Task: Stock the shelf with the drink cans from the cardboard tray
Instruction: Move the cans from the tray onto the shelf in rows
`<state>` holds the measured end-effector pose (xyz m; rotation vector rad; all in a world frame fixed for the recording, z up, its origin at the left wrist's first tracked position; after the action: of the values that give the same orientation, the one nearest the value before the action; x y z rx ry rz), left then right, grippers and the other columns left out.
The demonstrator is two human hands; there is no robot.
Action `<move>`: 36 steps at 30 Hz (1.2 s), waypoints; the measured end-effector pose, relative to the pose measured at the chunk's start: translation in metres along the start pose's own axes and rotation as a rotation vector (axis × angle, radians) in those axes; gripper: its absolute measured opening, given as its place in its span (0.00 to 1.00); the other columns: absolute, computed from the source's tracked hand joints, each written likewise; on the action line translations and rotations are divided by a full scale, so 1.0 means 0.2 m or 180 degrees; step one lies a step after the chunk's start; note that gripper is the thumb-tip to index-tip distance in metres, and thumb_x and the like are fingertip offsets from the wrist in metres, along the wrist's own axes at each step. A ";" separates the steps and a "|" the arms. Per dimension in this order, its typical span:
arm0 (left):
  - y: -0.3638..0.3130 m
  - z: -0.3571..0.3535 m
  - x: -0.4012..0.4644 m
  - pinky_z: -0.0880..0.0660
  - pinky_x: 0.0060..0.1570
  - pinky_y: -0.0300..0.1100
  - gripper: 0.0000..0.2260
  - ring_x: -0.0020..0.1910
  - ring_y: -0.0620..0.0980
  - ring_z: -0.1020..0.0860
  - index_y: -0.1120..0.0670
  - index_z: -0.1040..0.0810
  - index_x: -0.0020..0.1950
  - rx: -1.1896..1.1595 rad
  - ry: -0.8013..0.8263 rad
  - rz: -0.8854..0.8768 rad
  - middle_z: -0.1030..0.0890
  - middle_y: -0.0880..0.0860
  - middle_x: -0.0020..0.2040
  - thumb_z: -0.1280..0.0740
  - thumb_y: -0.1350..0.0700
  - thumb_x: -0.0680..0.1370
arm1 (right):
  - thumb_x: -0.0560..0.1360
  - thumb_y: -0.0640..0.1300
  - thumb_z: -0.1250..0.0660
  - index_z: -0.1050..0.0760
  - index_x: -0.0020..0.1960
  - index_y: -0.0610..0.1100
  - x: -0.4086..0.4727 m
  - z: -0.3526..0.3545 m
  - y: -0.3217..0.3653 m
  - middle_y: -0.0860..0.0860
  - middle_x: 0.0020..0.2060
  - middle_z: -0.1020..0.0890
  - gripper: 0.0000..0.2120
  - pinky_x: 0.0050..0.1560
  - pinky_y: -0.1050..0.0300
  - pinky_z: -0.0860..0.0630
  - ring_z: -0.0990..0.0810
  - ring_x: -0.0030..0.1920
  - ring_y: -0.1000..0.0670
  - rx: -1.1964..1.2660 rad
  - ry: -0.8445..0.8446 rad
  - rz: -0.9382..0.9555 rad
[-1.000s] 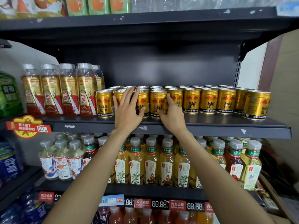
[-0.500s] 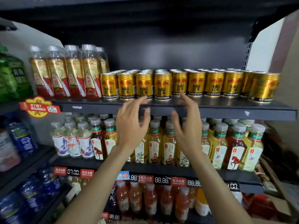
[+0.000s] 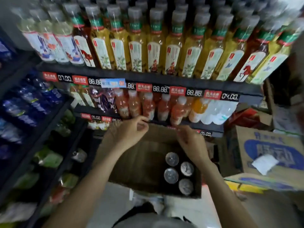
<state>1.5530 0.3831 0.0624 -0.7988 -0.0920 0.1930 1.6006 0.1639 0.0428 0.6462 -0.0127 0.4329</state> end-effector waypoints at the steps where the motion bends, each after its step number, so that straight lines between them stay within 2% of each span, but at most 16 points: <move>1: 0.07 -0.07 -0.03 0.25 0.47 0.37 0.07 0.44 0.37 0.22 0.43 0.25 0.53 -0.0114 0.0166 0.0164 0.22 0.37 0.42 0.33 0.52 0.76 | 0.73 0.39 0.33 0.25 0.58 0.43 -0.05 -0.05 -0.06 0.44 0.48 0.17 0.14 0.39 0.54 0.28 0.19 0.46 0.41 -0.0056 0.0184 -0.0202; 3: 0.18 -0.21 -0.08 0.24 0.50 0.42 0.09 0.46 0.40 0.21 0.40 0.26 0.50 -0.0380 0.0403 0.0377 0.21 0.39 0.43 0.32 0.53 0.75 | 0.73 0.39 0.34 0.26 0.61 0.42 -0.14 -0.13 -0.16 0.43 0.53 0.19 0.16 0.48 0.52 0.26 0.20 0.53 0.41 -0.0155 0.0576 -0.0514; 6: 0.28 -0.42 -0.16 0.29 0.52 0.38 0.13 0.52 0.42 0.24 0.48 0.26 0.57 -0.0448 0.0677 0.0600 0.22 0.45 0.52 0.31 0.58 0.74 | 0.70 0.39 0.32 0.30 0.67 0.41 -0.26 -0.25 -0.26 0.42 0.58 0.23 0.25 0.58 0.48 0.27 0.26 0.60 0.39 -0.1070 0.1217 -0.0432; 8: 0.33 -0.56 -0.19 0.31 0.54 0.38 0.17 0.58 0.44 0.27 0.50 0.28 0.63 -0.0311 0.0881 0.0586 0.24 0.48 0.59 0.32 0.59 0.75 | 0.59 0.39 0.23 0.24 0.61 0.39 -0.32 -0.33 -0.32 0.40 0.51 0.18 0.30 0.54 0.44 0.22 0.21 0.54 0.37 -0.1764 0.1508 -0.0240; 10: 0.35 -0.66 -0.18 0.30 0.57 0.40 0.19 0.62 0.48 0.28 0.50 0.30 0.65 -0.0121 0.1135 0.0397 0.27 0.50 0.64 0.32 0.59 0.75 | 0.52 0.41 0.20 0.20 0.53 0.38 -0.35 -0.38 -0.37 0.41 0.43 0.16 0.30 0.48 0.45 0.20 0.18 0.48 0.39 -0.2124 0.1553 -0.0193; 11: 0.35 -0.70 -0.17 0.30 0.59 0.40 0.20 0.63 0.49 0.29 0.51 0.30 0.66 0.0011 0.1253 0.0266 0.29 0.51 0.65 0.33 0.60 0.75 | 0.53 0.43 0.20 0.20 0.54 0.38 -0.34 -0.38 -0.37 0.40 0.45 0.16 0.30 0.50 0.47 0.21 0.19 0.50 0.39 -0.2229 0.1667 -0.0169; 12: 0.34 -0.74 -0.15 0.32 0.59 0.40 0.21 0.64 0.50 0.30 0.52 0.31 0.67 0.0115 0.1361 0.0140 0.30 0.52 0.66 0.33 0.61 0.75 | 0.59 0.45 0.22 0.24 0.59 0.38 -0.34 -0.38 -0.37 0.40 0.51 0.18 0.30 0.55 0.47 0.24 0.21 0.56 0.39 -0.2297 0.1848 -0.0172; 14: 0.33 -0.81 -0.11 0.33 0.61 0.41 0.24 0.66 0.53 0.32 0.54 0.33 0.69 0.0195 0.1553 -0.0114 0.33 0.53 0.68 0.33 0.64 0.74 | 0.74 0.44 0.35 0.35 0.69 0.40 -0.33 -0.40 -0.38 0.41 0.64 0.26 0.25 0.65 0.47 0.34 0.31 0.66 0.40 -0.2370 0.1972 -0.0050; 15: 0.33 -0.84 -0.08 0.34 0.64 0.42 0.27 0.68 0.54 0.34 0.54 0.35 0.71 0.0260 0.1681 -0.0229 0.34 0.53 0.70 0.33 0.66 0.73 | 0.76 0.42 0.39 0.37 0.70 0.41 -0.31 -0.41 -0.40 0.42 0.66 0.28 0.23 0.66 0.49 0.37 0.33 0.67 0.41 -0.2372 0.1965 0.0005; 18: 0.33 -0.91 -0.02 0.38 0.69 0.45 0.36 0.73 0.54 0.41 0.52 0.42 0.75 0.0780 0.2156 -0.0616 0.41 0.51 0.75 0.34 0.71 0.71 | 0.78 0.43 0.42 0.37 0.69 0.42 -0.29 -0.41 -0.41 0.43 0.65 0.28 0.20 0.64 0.51 0.36 0.30 0.65 0.43 -0.2317 0.2076 -0.0066; 20: 0.33 -0.94 0.02 0.38 0.69 0.44 0.38 0.74 0.52 0.43 0.51 0.44 0.76 0.0978 0.2332 -0.0838 0.43 0.50 0.75 0.34 0.72 0.71 | 0.78 0.42 0.41 0.37 0.69 0.42 -0.28 -0.40 -0.41 0.43 0.65 0.29 0.20 0.63 0.51 0.34 0.29 0.65 0.42 -0.2314 0.2197 -0.0082; 25: 0.36 -0.97 0.09 0.34 0.65 0.41 0.32 0.69 0.50 0.34 0.52 0.36 0.72 0.0932 0.2308 -0.1075 0.33 0.51 0.70 0.29 0.65 0.71 | 0.80 0.41 0.46 0.36 0.68 0.41 -0.25 -0.39 -0.41 0.40 0.64 0.28 0.17 0.61 0.50 0.34 0.28 0.63 0.40 -0.2484 0.2330 0.0037; 30: 0.37 -0.86 0.06 0.31 0.62 0.43 0.33 0.65 0.50 0.30 0.51 0.32 0.70 0.0587 0.1859 -0.0759 0.30 0.49 0.67 0.24 0.56 0.68 | 0.80 0.40 0.47 0.35 0.69 0.40 -0.24 -0.29 -0.34 0.40 0.63 0.28 0.18 0.63 0.51 0.34 0.29 0.63 0.41 -0.2134 0.2065 0.0057; 32: 0.35 -0.75 0.04 0.31 0.59 0.40 0.32 0.62 0.47 0.29 0.49 0.30 0.68 0.0214 0.1468 -0.0469 0.28 0.48 0.64 0.23 0.53 0.66 | 0.78 0.41 0.41 0.37 0.71 0.42 -0.26 -0.22 -0.31 0.42 0.63 0.28 0.22 0.61 0.52 0.33 0.30 0.63 0.42 -0.1744 0.1708 -0.0007; 34: 0.28 -0.61 0.04 0.32 0.55 0.36 0.30 0.57 0.40 0.28 0.46 0.29 0.65 -0.0322 0.1082 -0.0070 0.27 0.43 0.59 0.23 0.51 0.66 | 0.74 0.47 0.33 0.38 0.72 0.47 -0.26 -0.12 -0.29 0.45 0.62 0.28 0.29 0.56 0.54 0.30 0.29 0.61 0.43 -0.1043 0.1108 -0.0198; 36: 0.19 -0.48 0.05 0.34 0.52 0.31 0.26 0.55 0.35 0.29 0.43 0.28 0.63 -0.1067 0.0882 0.0375 0.26 0.40 0.57 0.24 0.52 0.67 | 0.71 0.51 0.29 0.35 0.71 0.51 -0.24 -0.02 -0.25 0.49 0.60 0.28 0.31 0.52 0.60 0.31 0.27 0.59 0.47 -0.0026 0.0536 -0.0500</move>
<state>1.5719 0.3435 -0.0305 -1.1588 0.1894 0.1786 1.5770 0.1120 0.0036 0.5964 0.1949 0.3340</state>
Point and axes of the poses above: each hand's wrist, its own x-axis towards the middle knuckle, its own z-axis out of the back of the hand, y = z × x, the point moved 1 cm from there along x, towards the middle knuckle
